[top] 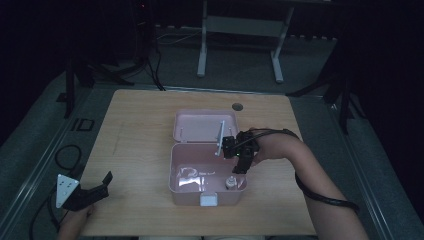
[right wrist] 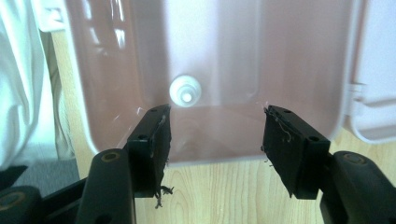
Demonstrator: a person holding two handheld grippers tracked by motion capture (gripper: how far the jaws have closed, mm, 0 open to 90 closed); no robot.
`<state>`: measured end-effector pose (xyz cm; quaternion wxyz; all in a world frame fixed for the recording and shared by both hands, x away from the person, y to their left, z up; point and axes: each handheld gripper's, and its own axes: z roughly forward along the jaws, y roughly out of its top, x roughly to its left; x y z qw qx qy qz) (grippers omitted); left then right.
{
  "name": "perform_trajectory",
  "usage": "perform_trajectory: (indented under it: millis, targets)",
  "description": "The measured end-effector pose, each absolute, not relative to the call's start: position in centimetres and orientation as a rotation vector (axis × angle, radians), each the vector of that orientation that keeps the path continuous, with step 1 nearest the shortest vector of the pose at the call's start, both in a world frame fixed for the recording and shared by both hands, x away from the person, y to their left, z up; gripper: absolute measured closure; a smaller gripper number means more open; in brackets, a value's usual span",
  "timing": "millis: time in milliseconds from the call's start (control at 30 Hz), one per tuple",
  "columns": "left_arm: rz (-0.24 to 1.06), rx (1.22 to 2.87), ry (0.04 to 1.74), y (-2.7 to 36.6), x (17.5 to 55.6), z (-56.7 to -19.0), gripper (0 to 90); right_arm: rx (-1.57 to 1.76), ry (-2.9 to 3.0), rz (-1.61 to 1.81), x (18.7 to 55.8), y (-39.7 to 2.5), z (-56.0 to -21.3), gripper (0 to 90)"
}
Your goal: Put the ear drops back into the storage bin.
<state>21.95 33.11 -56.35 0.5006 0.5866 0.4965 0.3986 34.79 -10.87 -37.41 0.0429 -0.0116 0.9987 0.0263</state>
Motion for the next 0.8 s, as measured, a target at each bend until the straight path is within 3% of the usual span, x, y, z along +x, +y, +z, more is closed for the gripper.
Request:
perform_trajectory:
  millis: [367,633,800]
  targets:
    - [0.964,1.419,1.202,33.1,22.0,-56.3,0.4,0.073,3.032,0.133,35.5,-14.3,-36.8,37.9]
    - [0.965,1.42,1.203,33.1,22.0,-56.3,0.4,0.178,3.017,0.159,36.1,-17.3,-38.0,20.0]
    - [0.964,1.421,1.203,33.1,22.0,-56.3,0.4,0.206,3.021,0.178,36.3,-18.5,-39.1,15.1]
